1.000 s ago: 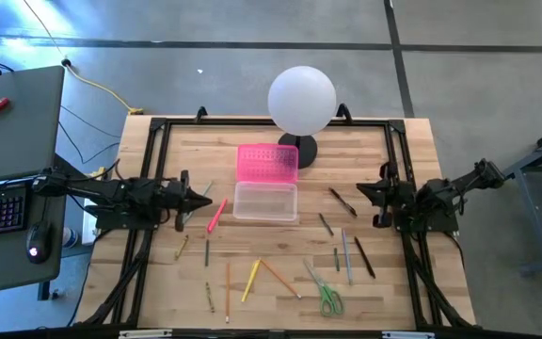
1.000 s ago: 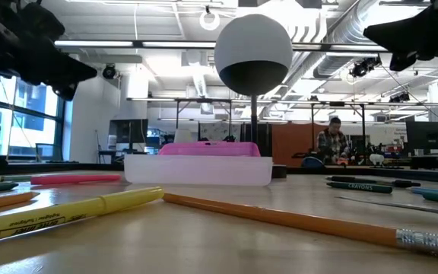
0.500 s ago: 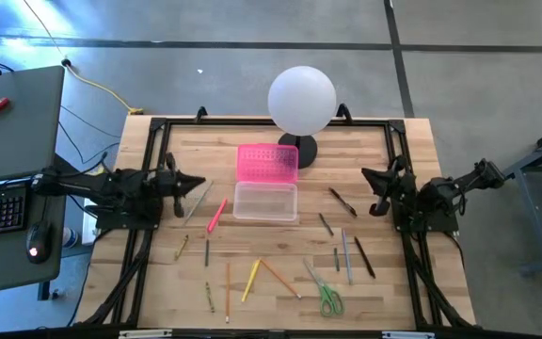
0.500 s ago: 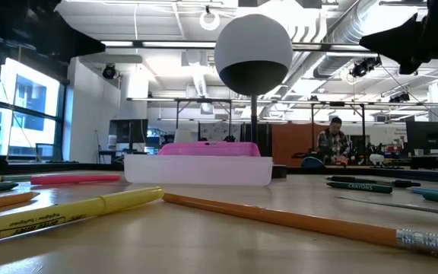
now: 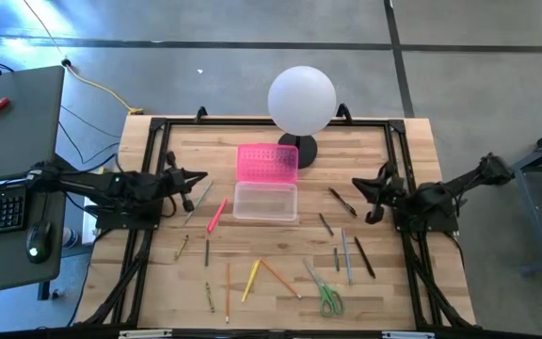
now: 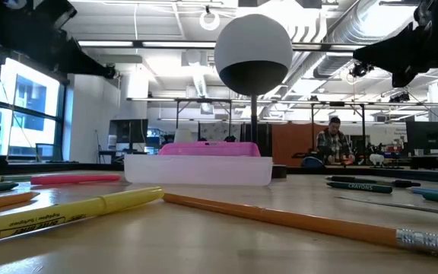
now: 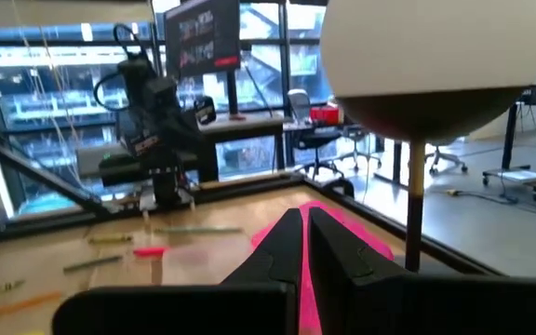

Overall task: Pick & place school supplies into a supply box
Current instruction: Put the light blue pencil into the pink supply box

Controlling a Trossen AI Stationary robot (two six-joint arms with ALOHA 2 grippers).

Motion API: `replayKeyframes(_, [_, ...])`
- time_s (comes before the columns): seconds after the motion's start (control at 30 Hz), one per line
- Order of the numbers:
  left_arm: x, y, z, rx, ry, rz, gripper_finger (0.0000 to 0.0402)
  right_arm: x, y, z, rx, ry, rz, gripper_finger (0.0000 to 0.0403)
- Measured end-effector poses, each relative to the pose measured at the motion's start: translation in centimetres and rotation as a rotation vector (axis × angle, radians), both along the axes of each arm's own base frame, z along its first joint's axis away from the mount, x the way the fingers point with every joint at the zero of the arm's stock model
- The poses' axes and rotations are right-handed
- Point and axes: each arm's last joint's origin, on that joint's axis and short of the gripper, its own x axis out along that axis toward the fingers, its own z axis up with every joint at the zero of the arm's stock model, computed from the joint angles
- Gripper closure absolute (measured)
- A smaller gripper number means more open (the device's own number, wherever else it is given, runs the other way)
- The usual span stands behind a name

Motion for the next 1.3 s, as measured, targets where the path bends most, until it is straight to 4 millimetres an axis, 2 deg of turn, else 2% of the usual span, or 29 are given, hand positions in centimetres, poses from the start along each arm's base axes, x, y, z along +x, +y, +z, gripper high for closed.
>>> replayKeyframes(0.17, [0.7,-0.1,-0.5,0.032,0.056,0.019,0.0353,0.3,0.1,-0.3,-0.113,0.076,-0.011,0.0402])
replayKeyframes(0.37, [1.2,-0.1,0.1,0.107,0.042,-0.005,0.0353,0.3,0.1,-0.4,-0.242,0.128,-0.025,0.0402])
replayKeyframes(0.53, [1.4,-0.3,0.7,0.029,-0.058,-0.038,0.0353,0.3,0.1,-0.4,-0.29,0.147,-0.031,0.0402])
replayKeyframes(0.7, [1.2,-0.2,0.1,-0.089,-0.074,0.018,0.035,0.3,0.1,-0.4,-0.293,0.148,-0.031,0.0402])
replayKeyframes(0.8, [1.1,-0.1,-0.1,-0.11,-0.078,0.082,0.0333,0.3,0.1,-0.4,-0.293,0.148,-0.031,0.0402])
replayKeyframes(1.0, [0.9,0.2,-0.1,-0.096,-0.09,0.176,0.0274,0.3,0.1,-0.4,-0.293,0.148,-0.031,0.0402])
replayKeyframes(1.13, [0.7,0.1,-1.1,-0.24,-0.071,0.188,0.0251,0.3,0.1,-0.4,-0.293,0.149,-0.031,0.0402])
replayKeyframes(1.3, [0.3,0.2,-3.2,-0.363,0.037,0.295,0.0248,0.3,0.0,-0.4,-0.283,0.16,-0.089,0.0402])
